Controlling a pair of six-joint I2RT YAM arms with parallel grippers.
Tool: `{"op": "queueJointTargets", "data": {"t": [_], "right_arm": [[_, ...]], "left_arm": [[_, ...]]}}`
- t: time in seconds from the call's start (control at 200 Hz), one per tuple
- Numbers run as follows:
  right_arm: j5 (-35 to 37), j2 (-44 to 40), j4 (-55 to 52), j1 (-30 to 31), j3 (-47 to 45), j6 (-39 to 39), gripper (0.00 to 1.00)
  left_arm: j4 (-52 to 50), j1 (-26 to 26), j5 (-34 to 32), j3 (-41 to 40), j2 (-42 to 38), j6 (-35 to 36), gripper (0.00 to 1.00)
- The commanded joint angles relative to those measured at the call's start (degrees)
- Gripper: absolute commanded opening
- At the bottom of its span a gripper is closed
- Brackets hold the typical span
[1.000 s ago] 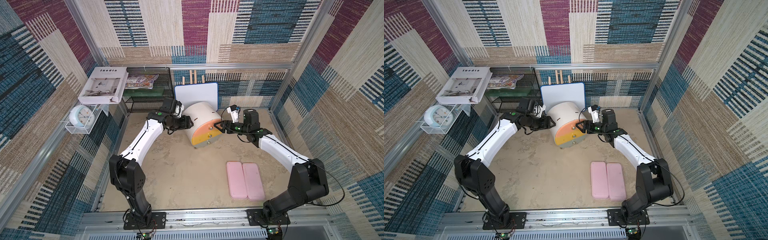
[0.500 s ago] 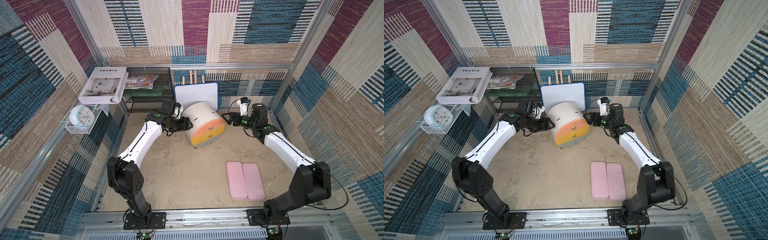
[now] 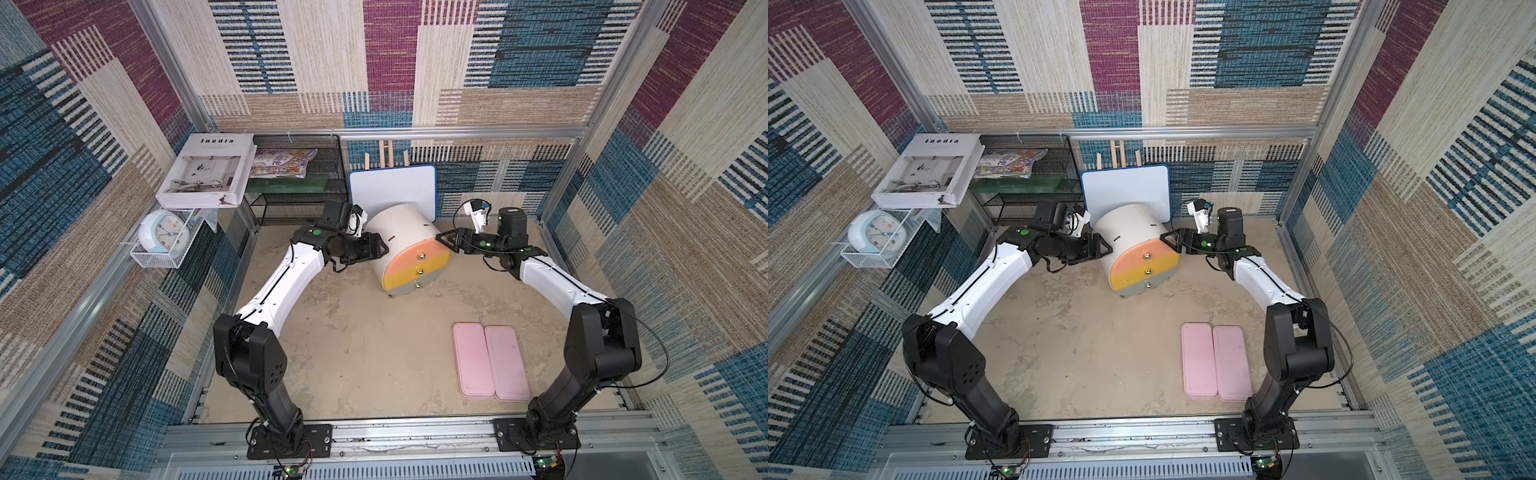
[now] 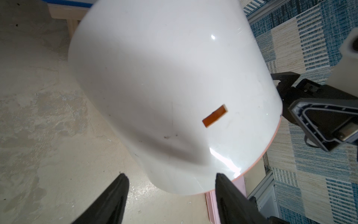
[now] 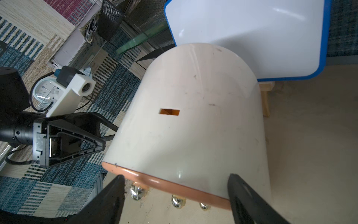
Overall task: Place the plugs into the drawer by color
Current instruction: Adjust the storage box at the center of the board.
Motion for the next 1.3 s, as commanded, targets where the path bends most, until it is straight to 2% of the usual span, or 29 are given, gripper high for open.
{"op": "queueJointTargets", "data": {"t": [0.0,0.526,0.997,1.192,1.292], "right_arm": [[-3.0,-1.2,2.8,1.4,-1.7,1.3,0.86],[-1.2,-3.6,3.6,6.4,-5.4,2.4,0.85],[1.0,-3.7,2.9,9.7,-6.4,2.4,0.85],[5.1,-4.8,-3.3,9.2,-3.2,-2.2,0.85],[13.4,-7.1,-8.1,8.9,-1.9,-6.6,0.85]], "left_arm": [[1.9,0.0,2.4,0.3,0.4,-0.9,0.75],[2.5,-0.3,3.2,-0.1,0.2,-1.2,0.75],[-0.5,-0.2,-1.3,1.9,-1.6,1.6,0.75],[-0.8,-0.2,-2.4,1.0,-2.7,2.8,0.75],[0.1,-0.2,-5.3,-1.3,-5.4,4.7,0.75]]}}
